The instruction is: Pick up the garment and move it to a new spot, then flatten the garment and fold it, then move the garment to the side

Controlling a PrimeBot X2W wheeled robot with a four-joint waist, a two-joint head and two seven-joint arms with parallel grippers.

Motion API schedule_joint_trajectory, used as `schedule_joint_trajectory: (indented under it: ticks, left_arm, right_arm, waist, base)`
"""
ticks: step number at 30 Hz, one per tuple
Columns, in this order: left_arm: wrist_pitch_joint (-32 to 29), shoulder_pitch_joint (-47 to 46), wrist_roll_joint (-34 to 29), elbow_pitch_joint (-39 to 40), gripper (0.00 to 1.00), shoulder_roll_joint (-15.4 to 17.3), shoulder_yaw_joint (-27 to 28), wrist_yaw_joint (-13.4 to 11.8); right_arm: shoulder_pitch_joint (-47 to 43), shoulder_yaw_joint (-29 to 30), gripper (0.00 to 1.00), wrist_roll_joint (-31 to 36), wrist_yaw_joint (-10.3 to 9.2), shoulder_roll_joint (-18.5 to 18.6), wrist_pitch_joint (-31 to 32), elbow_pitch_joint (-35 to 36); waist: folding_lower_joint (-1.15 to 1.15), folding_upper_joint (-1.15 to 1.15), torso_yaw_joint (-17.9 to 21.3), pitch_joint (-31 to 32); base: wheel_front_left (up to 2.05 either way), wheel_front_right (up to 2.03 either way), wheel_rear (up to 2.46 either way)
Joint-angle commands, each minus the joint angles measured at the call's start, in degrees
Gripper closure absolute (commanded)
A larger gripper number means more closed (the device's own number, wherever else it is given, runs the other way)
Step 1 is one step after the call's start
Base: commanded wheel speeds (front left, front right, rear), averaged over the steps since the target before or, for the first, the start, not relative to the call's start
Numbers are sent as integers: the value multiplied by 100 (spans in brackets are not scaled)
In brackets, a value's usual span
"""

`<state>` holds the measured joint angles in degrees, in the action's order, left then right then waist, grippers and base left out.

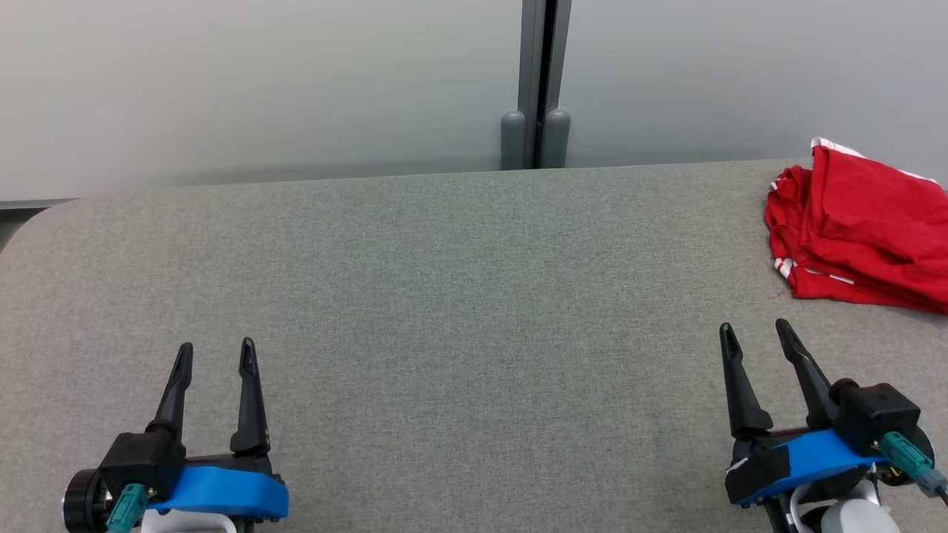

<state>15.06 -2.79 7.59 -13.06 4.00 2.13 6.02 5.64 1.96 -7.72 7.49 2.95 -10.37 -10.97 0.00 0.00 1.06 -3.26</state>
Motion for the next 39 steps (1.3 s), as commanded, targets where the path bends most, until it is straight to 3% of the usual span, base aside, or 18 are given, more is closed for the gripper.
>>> schedule_joint_trajectory:
  ticks: [1,3,4,9,31,32,39]
  left_arm:
    - [14,-85,63,-12,0,23,25,-18]
    - [14,-101,78,17,0,16,33,-27]
    - [0,0,67,0,100,-6,35,-11]
    - [-84,65,183,-180,100,-60,81,-6]
    - [-659,-53,2521,-130,100,-73,175,41]
    - [-770,-80,2973,-123,100,-76,194,50]
    - [-940,-114,3645,-117,100,-80,222,62]
  right_arm:
    - [67,-12,0,-21,1,-8,-39,-21]
    - [80,-17,0,-27,1,-8,-37,-32]
    - [7,-13,100,-9,0,0,-30,-40]
    - [-60,12,100,-135,0,-12,12,-210]
    - [-29,132,100,-2481,0,-8,479,-212]
    - [-19,157,100,-2936,0,-7,571,-216]
    - [-2,194,100,-3609,0,-6,708,-224]
  waist:
    - [0,0,3,-5]
    - [0,0,3,-11]
    - [0,0,2,-10]
    - [0,0,0,-6]
    - [0,0,-18,50]
    - [0,0,-23,63]
    - [0,0,-30,83]
  base:
    - [0,0,0]
    - [0,0,0]
    - [0,0,0]
    - [0,0,0]
    - [0,0,0]
    - [0,0,0]
    - [0,0,0]
